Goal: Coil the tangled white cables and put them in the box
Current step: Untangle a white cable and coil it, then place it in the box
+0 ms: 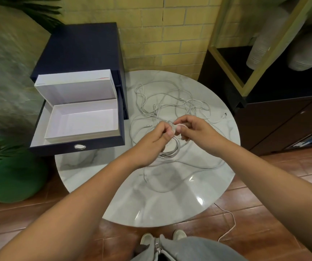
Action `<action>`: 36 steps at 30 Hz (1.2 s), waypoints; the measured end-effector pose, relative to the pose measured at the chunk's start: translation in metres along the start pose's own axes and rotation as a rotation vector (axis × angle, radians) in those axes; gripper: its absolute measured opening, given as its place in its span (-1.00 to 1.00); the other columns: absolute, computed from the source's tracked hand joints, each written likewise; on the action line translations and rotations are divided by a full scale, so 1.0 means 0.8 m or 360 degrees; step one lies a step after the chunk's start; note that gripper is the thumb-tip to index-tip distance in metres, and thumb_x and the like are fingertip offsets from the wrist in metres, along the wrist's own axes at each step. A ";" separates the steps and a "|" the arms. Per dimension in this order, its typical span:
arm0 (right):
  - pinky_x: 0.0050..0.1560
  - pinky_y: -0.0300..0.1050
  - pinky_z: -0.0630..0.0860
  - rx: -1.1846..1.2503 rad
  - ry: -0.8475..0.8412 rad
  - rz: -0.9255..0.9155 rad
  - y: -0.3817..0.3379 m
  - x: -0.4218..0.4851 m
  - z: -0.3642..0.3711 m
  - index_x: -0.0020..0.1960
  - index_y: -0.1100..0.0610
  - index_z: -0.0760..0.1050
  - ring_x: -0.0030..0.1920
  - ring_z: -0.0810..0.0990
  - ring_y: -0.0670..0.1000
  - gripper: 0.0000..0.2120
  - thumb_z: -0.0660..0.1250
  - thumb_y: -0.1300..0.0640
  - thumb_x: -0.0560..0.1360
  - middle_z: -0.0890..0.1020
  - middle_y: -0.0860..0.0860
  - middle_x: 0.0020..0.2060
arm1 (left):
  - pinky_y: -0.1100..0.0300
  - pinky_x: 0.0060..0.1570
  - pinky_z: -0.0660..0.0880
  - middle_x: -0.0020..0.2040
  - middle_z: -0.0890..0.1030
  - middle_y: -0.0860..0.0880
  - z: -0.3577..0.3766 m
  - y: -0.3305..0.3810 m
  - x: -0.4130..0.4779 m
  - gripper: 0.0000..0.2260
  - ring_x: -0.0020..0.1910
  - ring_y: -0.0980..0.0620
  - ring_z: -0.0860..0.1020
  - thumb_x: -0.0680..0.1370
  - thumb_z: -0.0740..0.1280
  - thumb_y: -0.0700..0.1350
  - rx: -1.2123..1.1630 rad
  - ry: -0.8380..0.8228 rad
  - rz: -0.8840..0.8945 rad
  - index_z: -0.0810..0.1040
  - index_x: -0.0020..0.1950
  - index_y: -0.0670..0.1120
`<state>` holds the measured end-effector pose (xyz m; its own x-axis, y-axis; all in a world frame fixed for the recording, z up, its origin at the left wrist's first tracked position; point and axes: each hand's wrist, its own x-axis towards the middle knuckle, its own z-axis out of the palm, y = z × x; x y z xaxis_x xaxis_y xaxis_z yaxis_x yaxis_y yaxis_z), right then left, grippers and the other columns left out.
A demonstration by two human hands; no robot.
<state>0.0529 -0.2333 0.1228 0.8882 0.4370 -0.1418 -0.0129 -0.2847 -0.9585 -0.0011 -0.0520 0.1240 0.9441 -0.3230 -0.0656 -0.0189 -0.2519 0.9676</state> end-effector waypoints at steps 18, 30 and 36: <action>-0.29 -0.30 0.38 -0.0716 0.0168 0.0117 -0.009 0.011 -0.039 0.00 0.05 0.58 -0.35 0.44 -0.13 -0.88 0.27 0.10 0.58 0.55 -0.06 -0.27 | 0.16 -0.23 0.32 -0.27 0.38 0.07 -0.008 -0.021 -0.003 -0.87 -0.32 0.08 0.33 0.66 0.09 0.01 0.0381 0.0071 -0.0209 0.31 -0.05 0.01; -0.31 -0.40 0.42 -0.0655 -0.0079 0.0167 -0.042 -0.015 -0.001 -0.10 0.18 0.59 -0.33 0.54 -0.19 -0.90 0.38 0.15 0.51 0.61 -0.04 -0.31 | 0.20 -0.16 0.43 -0.16 0.47 0.09 -0.005 -0.025 0.019 -0.76 -0.16 0.08 0.46 0.67 0.05 0.02 0.0451 0.0623 -0.0365 0.45 0.12 -0.06; -0.19 -0.15 0.57 -0.0417 -0.0033 0.0226 -0.016 -0.024 0.040 -0.18 0.23 0.58 -0.31 0.66 -0.07 -0.86 0.43 0.16 0.47 0.68 0.00 -0.35 | 0.33 -0.29 0.40 -0.09 0.46 0.08 0.017 0.000 0.023 -0.81 -0.23 0.11 0.43 0.65 0.15 0.01 -0.0380 0.0692 -0.0472 0.44 0.14 -0.06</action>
<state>0.0211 -0.2107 0.1295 0.8762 0.3938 -0.2777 -0.0149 -0.5539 -0.8325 0.0114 -0.0707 0.1197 0.9471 0.1471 -0.2852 0.2945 -0.0455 0.9546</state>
